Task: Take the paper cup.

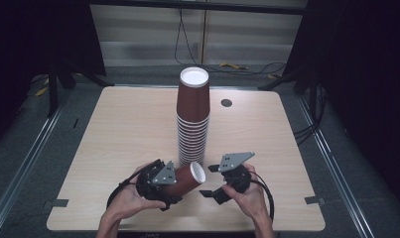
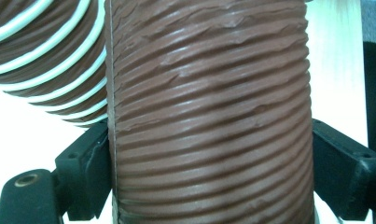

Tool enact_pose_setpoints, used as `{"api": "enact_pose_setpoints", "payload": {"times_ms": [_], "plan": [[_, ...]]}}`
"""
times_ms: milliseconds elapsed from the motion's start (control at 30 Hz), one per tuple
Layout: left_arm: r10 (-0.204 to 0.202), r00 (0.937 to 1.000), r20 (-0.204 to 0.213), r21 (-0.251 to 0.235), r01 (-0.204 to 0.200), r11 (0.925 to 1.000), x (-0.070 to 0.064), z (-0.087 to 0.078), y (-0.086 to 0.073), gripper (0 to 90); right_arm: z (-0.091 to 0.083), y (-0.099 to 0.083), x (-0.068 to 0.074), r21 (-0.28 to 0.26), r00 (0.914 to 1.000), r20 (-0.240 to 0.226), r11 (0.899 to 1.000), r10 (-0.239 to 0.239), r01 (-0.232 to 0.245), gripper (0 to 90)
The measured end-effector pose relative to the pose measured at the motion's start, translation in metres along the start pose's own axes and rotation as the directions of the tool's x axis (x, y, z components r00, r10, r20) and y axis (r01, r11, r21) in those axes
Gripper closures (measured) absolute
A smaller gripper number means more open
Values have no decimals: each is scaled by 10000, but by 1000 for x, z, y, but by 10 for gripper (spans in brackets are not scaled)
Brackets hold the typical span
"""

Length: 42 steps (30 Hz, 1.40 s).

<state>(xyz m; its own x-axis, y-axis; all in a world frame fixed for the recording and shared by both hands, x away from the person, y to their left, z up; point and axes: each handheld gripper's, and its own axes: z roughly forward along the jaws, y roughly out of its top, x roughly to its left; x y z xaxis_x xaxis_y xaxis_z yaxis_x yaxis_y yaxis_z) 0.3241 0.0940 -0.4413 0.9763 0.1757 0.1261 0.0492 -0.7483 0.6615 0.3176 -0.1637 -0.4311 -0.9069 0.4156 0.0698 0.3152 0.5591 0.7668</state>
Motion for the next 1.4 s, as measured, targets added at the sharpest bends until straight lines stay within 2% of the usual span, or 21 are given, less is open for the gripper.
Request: {"api": "enact_pose_setpoints", "payload": {"times_ms": [33, 100, 167, 267, 400, 433, 567, 600, 633, 667, 767, 867, 900, 967, 1000, 1033, 1067, 1133, 1200, 1267, 1400], "plan": [[0, 10000, 0, 0, 0, 10000, 0, 0, 0, 127, 0, 0, 0, 0, 10000, 0, 10000, 0, 0, 156], [147, 9997, 203, 339, -154, 9993, 0, 2, 2, 127, 1, 1, 0, 240, 9999, -51, 9996, -128, 129, 157], [152, 9996, 233, 336, -160, 9993, -1, 3, 3, 127, 2, 1, 0, 296, 9998, -86, 9994, -173, 175, 157], [286, 9986, 441, 832, -322, 9960, -1, 8, 5, 127, 3, 2, 1, 463, 9992, -316, 9986, -233, 247, 157], [293, 9980, 553, 930, -344, 9951, -1, 12, 8, 127, 6, 3, 0, 844, 9979, -624, 9962, -155, 208, 150], [445, 9972, 602, 1076, -508, 9929, 0, 11, 10, 127, 7, 3, 0, 908, 9977, -666, 9956, -151, 211, 149], [519, 9958, 757, 1180, -606, 9912, -1, 13, 12, 127, 9, 6, -1, 1260, 9954, -904, 9911, -310, 423, 142], [542, 9952, 821, 1279, -644, 9897, -3, 14, 13, 127, 10, 6, -1, 1419, 9931, -1130, 9888, -314, 474, 145], [542, 9952, 821, 1279, -644, 9897, -3, 14, 13, 127, 10, 6, -1, 1419, 9931, -1130, 9888, -314, 474, 145], [696, 9934, 914, 1494, -827, 9853, -5, 16, 14, 127, 13, 7, -1, 1682, 9868, -1598, 9843, -264, 535, 156], [822, 9915, 1006, 1650, -981, 9814, -6, 18, 15, 127, 15, 9, -1, 1726, 9887, -1459, 9832, -342, 595, 155], [841, 9916, 986, 1597, -992, 9822, -8, 20, 16, 127, 18, 11, 0, 1832, 9887, -1460, 9812, -333, 601, 154], [908, 9902, 1057, 1665, -1076, 9801, -8, 20, 17, 127, 19, 12, 0, 1870, 9887, -1458, 9804, -349, 622, 154], [859, 9909, 1034, 1573, -1015, 9823, -9, 20, 18, 127, 21, 13, 0, 1935, 9879, -1512, 9790, -344, 637, 154], [375, 9949, 936, 1213, -487, 9914, -14, 23, 18, 127, 23, 15, 2, 1935, 9882, -1489, 9789, -372, 660, 153], [375, 9949, 936, 1213, -487, 9914, -14, 23, 18, 127, 24, 15, 2, 1901, 9865, -1573, 9789, -446, 745, 146], [964, 9903, 1002, 1599, -1116, 9808, -11, 21, 19, 127, 24, 15, 2, 1901, 9865, -1573, 9789, -446, 745, 146], [1021, 9898, 996, 1558, -1168, 9809, -13, 21, 19, 127, 27, 16, 2, 1842, 9837, -1746, 9800, -429, 754, 146], [829, 9923, 924, 1352, -950, 9863, -15, 23, 19, 127, 29, 19, 3, 1867, 9807, -1894, 9788, -482, 841, 156], [905, 9906, 1028, 1422, -1046, 9843, -14, 22, 17, 127, 33, 19, 4, 2113, 9786, -2017, 9739, -400, 833, 159], [1039, 9876, 1179, 1341, -1195, 9837, -13, 20, 17, 127, 33, 17, 2, 1893, 9744, -2200, 9779, -454, 883, 171]]}}
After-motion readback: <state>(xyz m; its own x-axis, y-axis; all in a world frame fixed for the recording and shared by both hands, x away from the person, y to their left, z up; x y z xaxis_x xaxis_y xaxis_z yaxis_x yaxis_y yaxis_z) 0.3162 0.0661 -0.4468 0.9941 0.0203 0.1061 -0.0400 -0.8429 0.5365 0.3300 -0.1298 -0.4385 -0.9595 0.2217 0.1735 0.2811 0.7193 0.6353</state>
